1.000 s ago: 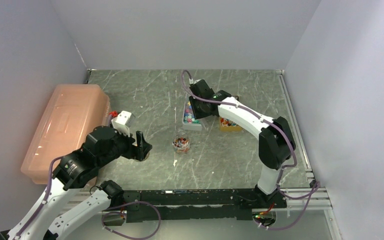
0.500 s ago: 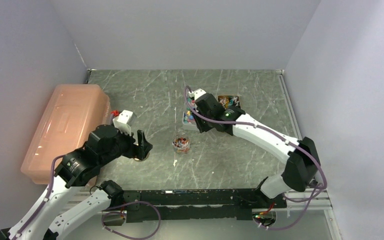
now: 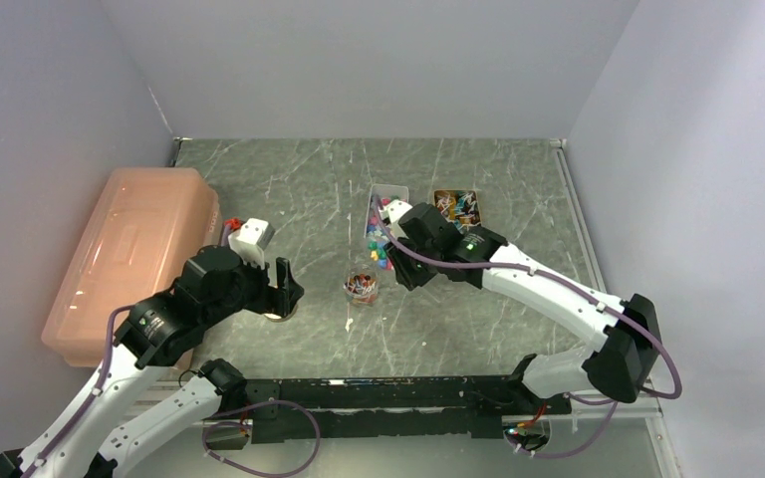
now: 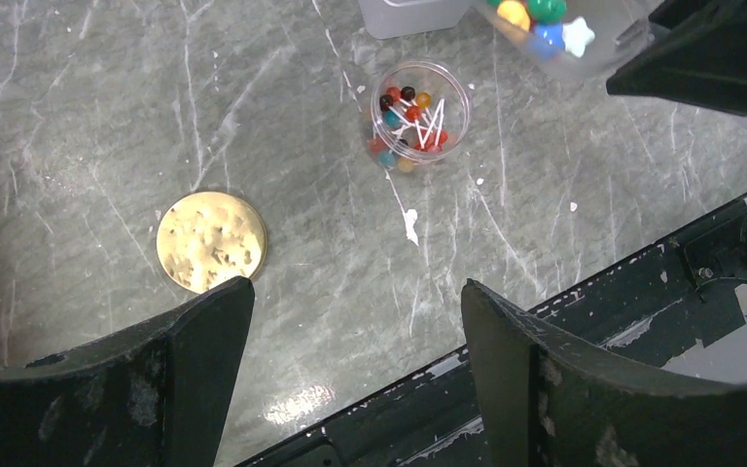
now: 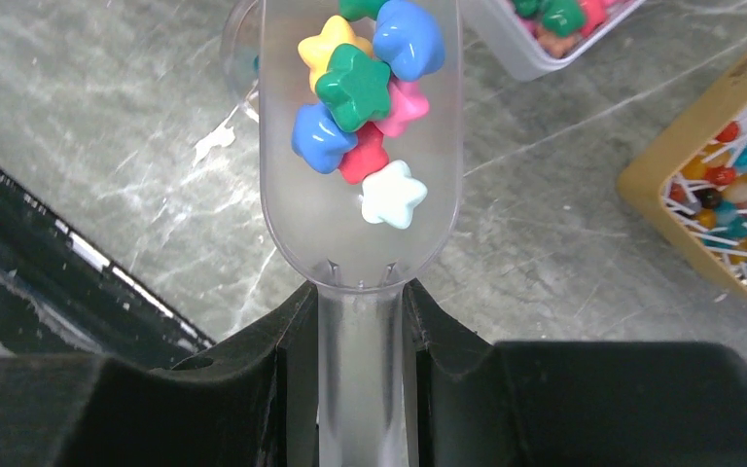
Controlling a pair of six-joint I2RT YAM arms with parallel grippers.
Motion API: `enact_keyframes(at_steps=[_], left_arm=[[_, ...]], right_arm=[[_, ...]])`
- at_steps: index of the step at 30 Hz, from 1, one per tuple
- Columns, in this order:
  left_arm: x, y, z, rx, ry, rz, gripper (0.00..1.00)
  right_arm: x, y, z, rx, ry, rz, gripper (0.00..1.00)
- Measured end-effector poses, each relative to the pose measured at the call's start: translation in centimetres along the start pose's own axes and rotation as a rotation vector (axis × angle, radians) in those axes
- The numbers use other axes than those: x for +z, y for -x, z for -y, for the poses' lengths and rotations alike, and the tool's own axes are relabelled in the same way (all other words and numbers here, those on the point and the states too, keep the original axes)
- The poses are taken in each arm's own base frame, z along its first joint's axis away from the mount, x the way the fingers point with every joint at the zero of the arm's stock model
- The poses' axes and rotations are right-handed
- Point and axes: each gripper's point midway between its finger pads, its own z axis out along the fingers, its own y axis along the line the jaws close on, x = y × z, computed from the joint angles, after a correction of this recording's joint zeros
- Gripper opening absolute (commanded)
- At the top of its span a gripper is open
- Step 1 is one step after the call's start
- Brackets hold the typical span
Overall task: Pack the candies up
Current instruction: Place the fake candies in the packing bottle.
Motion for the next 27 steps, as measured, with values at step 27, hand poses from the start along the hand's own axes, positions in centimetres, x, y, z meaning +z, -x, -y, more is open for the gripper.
enact_keyframes(at_steps=[27], left_arm=[[0.0, -0.1, -0.1, -0.002, 0.005, -0.003, 0.84]], right_arm=[[1.4, -4.0, -3.1, -0.103, 0.084, -0.364, 0.00]])
